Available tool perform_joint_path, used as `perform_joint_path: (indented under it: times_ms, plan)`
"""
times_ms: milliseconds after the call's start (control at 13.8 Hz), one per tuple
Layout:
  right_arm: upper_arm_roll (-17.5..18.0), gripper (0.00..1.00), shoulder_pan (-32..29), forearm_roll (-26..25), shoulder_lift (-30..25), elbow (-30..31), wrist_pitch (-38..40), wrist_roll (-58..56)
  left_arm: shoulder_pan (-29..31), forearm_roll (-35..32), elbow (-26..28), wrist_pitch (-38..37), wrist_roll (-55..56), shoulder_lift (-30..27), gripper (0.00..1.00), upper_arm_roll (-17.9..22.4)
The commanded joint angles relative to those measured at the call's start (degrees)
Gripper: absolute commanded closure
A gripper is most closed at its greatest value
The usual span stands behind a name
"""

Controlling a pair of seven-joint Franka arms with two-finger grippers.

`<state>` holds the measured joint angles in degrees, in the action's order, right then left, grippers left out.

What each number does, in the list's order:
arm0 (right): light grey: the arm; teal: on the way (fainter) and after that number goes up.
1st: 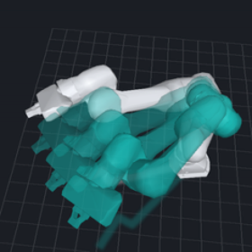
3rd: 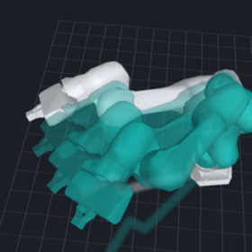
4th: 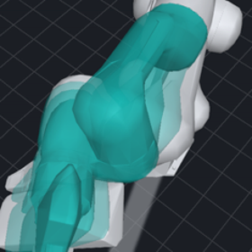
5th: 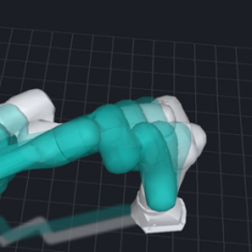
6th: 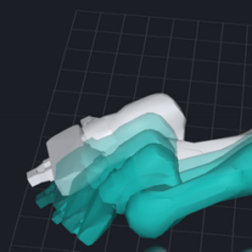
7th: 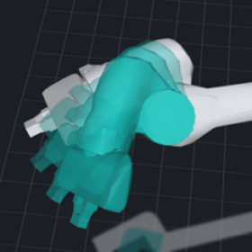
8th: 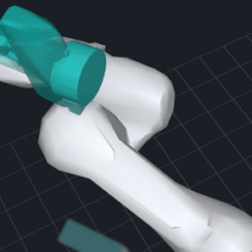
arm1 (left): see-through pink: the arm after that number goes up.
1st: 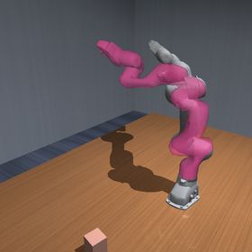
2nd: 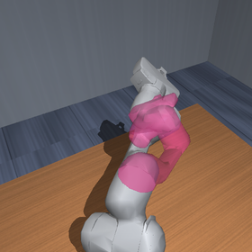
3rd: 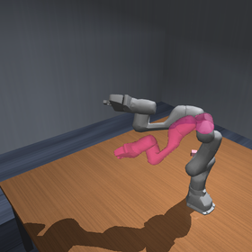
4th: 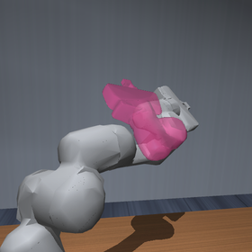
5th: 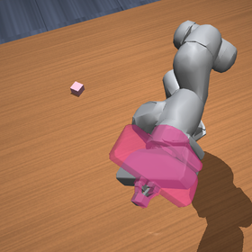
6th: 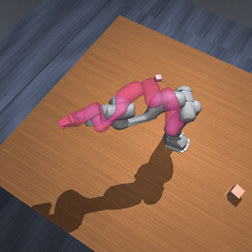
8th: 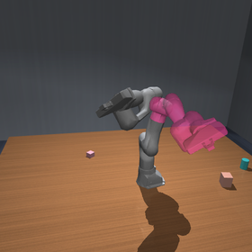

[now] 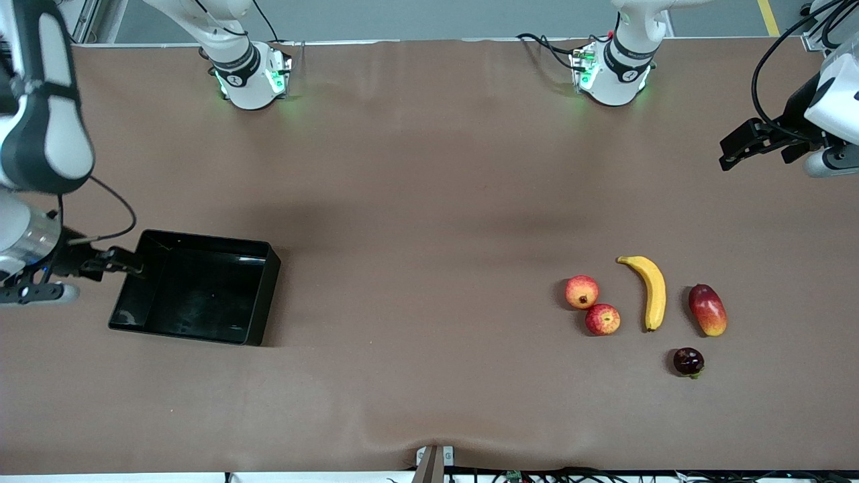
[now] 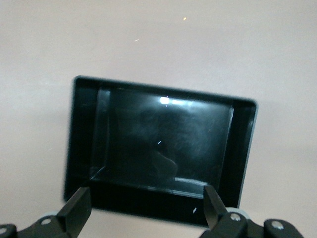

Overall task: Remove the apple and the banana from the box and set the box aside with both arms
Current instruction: 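Open the right gripper and lift it off the tray rim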

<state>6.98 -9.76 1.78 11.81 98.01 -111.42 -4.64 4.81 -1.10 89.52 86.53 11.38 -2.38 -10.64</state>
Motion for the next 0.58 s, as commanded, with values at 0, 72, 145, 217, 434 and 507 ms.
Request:
perform_joint_path:
  times_ms: [0, 72, 145, 217, 434, 507]
  plan:
    - [-0.3, 0.0, 1.32, -1.7, -6.17, 1.22, 4.79, 3.06, 0.2, 1.1, 0.48, 0.3, -0.83, -0.69, 0.0, 0.09]
    - [-0.21, 0.0, 1.32, -1.7, -7.75, 1.22, 6.37, 3.06, 0.2, 1.1, 0.48, 0.22, -0.83, -0.78, 0.0, 0.09]
    - [-0.21, 0.0, 1.23, -1.7, -9.33, 1.13, 8.04, 3.06, 0.2, 1.1, 0.48, 0.21, -0.83, -0.78, 0.0, 0.09]
    - [-0.12, 0.0, 1.23, -1.7, -10.74, 1.13, 9.27, 3.06, 0.2, 1.1, 0.48, 0.21, -0.83, -0.78, 0.0, 0.09]
    - [-1.43, 0.0, 3.76, -1.87, -14.08, 0.96, 14.19, 3.23, 0.2, 1.1, 0.48, 0.21, -0.83, -0.78, 0.0, 0.09]
    - [-3.96, 0.0, 5.61, -1.96, -15.14, 0.87, 15.51, 4.1, 0.2, 1.1, 0.48, 0.21, -0.83, -0.78, 0.0, 0.09]
